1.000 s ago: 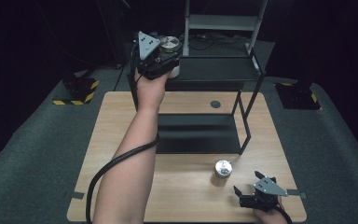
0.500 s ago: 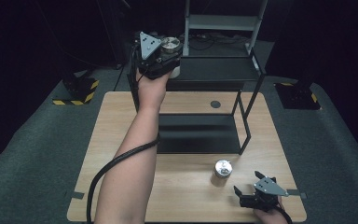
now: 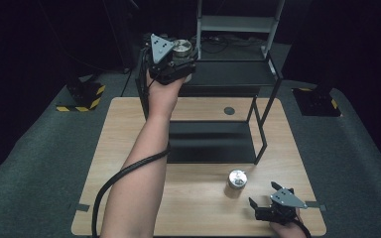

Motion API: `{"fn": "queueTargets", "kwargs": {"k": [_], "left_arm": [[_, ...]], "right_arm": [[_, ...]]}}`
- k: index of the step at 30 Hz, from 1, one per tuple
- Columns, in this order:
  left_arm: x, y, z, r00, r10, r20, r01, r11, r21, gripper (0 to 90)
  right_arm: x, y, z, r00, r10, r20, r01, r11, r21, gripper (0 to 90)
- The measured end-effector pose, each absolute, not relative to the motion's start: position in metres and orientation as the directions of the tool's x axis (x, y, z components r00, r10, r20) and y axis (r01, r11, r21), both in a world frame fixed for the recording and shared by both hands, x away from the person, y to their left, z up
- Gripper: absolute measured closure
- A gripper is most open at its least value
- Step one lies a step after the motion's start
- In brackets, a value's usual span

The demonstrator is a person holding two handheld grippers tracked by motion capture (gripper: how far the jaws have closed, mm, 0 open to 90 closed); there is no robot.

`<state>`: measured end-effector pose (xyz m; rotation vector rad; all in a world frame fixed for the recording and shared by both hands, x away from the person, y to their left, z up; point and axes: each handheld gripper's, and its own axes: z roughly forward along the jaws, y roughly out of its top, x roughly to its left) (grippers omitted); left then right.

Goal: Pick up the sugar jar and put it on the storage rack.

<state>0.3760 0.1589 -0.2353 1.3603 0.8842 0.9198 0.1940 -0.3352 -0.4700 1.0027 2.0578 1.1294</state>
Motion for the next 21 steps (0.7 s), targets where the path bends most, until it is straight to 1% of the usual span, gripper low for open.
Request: {"fn": "queueTargets", "kwargs": {"k": [2,3,5,8,14,21], "left_arm": [[0.375,0.159,-0.236,0.398,0.917,-0.004,-0.021,0.014,1.0,1.4],[0.375,0.159,-0.236,0.398,0.917,-0.004,-0.021,0.014,1.0,0.4],[0.372,0.16,-0.236,0.402,0.916,0.009,-0.019,-0.002,1.0,0.3],[0.369,0.16,-0.237,0.402,0.916,0.006,-0.018,0.001,1.0,0.3],[0.356,0.164,-0.237,0.399,0.917,0.017,-0.04,-0.001,0.999,0.3],[0.332,0.169,-0.238,0.396,0.917,0.046,-0.07,-0.019,0.997,0.4]], "right_arm": [[0.194,-0.335,-0.47,-0.549,0.826,-0.13,0.335,0.36,0.871,0.0],[0.194,-0.335,-0.47,-0.549,0.826,-0.13,0.335,0.36,0.871,0.0],[0.194,-0.334,-0.47,-0.549,0.825,-0.133,0.334,0.362,0.87,0.0],[0.194,-0.335,-0.47,-0.549,0.826,-0.132,0.334,0.362,0.87,0.0],[0.194,-0.334,-0.47,-0.55,0.823,-0.139,0.333,0.368,0.868,0.0],[0.194,-0.333,-0.469,-0.551,0.822,-0.143,0.332,0.373,0.867,0.0]]}}
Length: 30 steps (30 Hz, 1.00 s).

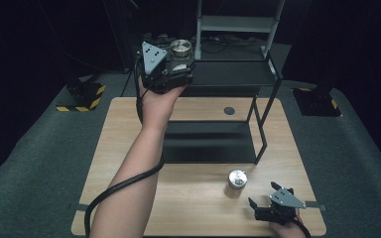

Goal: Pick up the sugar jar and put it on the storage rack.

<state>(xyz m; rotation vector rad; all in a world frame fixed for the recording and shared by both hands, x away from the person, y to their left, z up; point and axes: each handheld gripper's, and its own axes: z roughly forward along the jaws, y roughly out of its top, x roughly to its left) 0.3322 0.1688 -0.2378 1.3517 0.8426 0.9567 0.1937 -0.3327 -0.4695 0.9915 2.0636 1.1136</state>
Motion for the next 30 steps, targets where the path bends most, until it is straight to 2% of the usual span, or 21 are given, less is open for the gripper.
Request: {"fn": "queueTargets", "kwargs": {"k": [13,30], "left_arm": [[0.293,0.176,-0.245,0.413,0.908,0.072,-0.099,-0.033,0.994,0.3],[0.247,0.191,-0.277,0.425,0.902,0.076,-0.089,-0.042,0.995,0.4]], "right_arm": [[0.194,-0.332,-0.47,-0.552,0.82,-0.15,0.328,0.379,0.865,0.0],[0.194,-0.331,-0.469,-0.553,0.819,-0.155,0.327,0.384,0.863,0.0]]}}
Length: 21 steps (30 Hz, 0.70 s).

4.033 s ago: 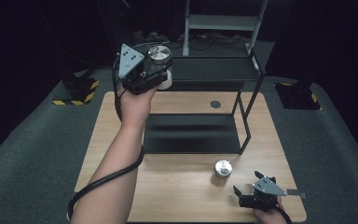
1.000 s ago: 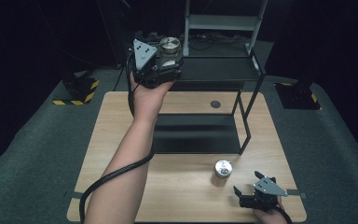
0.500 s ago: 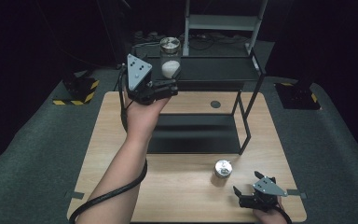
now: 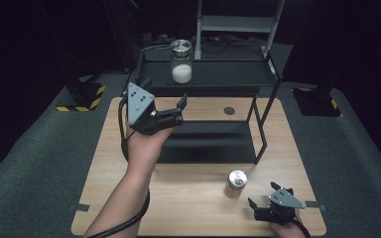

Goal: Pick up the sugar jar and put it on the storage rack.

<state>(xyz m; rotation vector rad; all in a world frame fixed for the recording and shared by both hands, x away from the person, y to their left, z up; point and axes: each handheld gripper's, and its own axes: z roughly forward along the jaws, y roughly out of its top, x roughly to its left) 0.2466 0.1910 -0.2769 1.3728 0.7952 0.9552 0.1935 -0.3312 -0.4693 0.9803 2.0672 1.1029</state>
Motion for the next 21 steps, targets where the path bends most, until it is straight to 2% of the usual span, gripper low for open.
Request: {"fn": "queueTargets", "kwargs": {"k": [10,21], "left_arm": [[0.225,0.202,-0.306,0.432,0.899,0.074,-0.053,-0.056,0.997,0.4],[0.195,0.21,-0.355,0.435,0.895,0.095,-0.016,-0.098,0.995,0.4]], "right_arm": [[0.193,-0.331,-0.469,-0.553,0.818,-0.158,0.326,0.387,0.862,0.0],[0.193,-0.329,-0.469,-0.553,0.815,-0.17,0.324,0.399,0.858,0.0]]}}
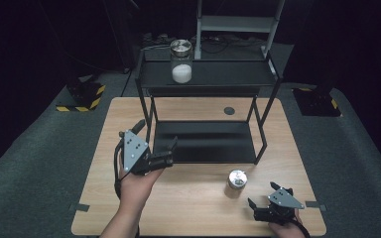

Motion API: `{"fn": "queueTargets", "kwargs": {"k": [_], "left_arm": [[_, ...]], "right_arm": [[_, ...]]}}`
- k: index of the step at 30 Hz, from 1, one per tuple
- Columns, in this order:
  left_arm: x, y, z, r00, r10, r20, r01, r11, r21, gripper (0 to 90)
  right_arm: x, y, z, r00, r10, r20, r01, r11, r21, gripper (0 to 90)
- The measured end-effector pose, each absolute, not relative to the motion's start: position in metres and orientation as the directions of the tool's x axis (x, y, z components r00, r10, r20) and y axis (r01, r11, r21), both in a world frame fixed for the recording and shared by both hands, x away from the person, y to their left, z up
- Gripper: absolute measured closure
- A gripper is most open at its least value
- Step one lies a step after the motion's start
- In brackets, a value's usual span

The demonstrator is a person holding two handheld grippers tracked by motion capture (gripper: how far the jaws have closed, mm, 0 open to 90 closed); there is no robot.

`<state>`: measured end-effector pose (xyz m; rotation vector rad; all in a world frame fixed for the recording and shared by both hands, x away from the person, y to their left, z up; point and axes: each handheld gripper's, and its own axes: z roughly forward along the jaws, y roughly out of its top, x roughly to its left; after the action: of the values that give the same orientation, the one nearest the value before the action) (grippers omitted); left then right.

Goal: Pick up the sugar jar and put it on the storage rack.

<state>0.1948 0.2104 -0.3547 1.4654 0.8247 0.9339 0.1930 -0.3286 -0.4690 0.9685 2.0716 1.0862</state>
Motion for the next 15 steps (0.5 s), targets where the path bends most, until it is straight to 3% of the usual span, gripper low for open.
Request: {"fn": "queueTargets", "kwargs": {"k": [15], "left_arm": [[0.175,0.221,-0.407,0.454,0.889,0.062,0.086,-0.114,0.99,0.4]], "right_arm": [[0.192,-0.328,-0.469,-0.553,0.815,-0.173,0.32,0.4,0.859,0.0]]}}
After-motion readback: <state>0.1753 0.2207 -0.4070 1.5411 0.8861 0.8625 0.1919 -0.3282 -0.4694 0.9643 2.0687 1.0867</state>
